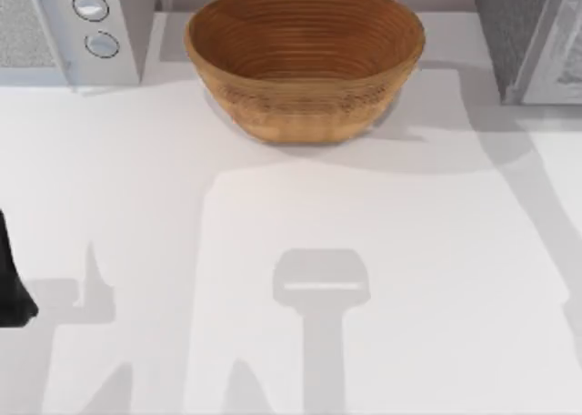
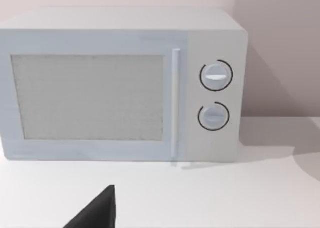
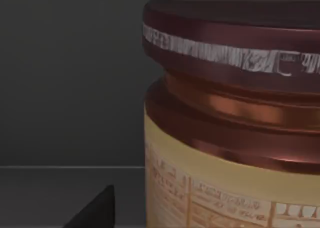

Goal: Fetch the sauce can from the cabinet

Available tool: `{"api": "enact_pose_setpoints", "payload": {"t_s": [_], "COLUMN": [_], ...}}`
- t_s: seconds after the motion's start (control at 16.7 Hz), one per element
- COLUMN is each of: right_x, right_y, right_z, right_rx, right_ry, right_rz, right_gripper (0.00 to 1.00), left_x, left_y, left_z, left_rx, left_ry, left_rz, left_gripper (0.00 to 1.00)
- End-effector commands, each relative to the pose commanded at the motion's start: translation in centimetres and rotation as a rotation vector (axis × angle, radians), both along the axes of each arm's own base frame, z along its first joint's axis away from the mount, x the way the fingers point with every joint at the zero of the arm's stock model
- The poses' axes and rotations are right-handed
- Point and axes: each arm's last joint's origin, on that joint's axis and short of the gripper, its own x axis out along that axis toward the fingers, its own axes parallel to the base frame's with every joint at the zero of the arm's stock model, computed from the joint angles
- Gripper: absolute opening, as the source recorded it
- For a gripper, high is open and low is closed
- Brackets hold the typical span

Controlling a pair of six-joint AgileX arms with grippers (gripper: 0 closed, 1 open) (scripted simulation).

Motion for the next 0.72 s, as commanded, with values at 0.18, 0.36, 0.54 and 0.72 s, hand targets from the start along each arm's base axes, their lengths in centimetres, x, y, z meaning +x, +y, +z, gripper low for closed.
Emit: {"api": "enact_pose_setpoints", "payload": {"t_s": [0.18,0.36,0.54,0.72], "right_x": [2.4,3.5,3.5,3.5], "right_y": [0.1,-0.1,-0.1,-0.1], "right_z": [0.0,-0.1,-0.1,-0.1], "right_rx": [0.000,0.000,0.000,0.000], "right_ry": [0.000,-0.001,-0.001,-0.001], "right_rz": [0.000,0.000,0.000,0.000], "right_gripper": [1.00,1.00,1.00,0.77], "left_x": [0.0,0.0,0.0,0.0], "left_y": [0.0,0.0,0.0,0.0], "left_z": [0.0,0.0,0.0,0.0], "left_rx": [0.000,0.000,0.000,0.000], "left_ry": [0.000,0.000,0.000,0.000], "left_rz": [0.000,0.000,0.000,0.000], "left_gripper": [1.00,1.00,1.00,1.00]}}
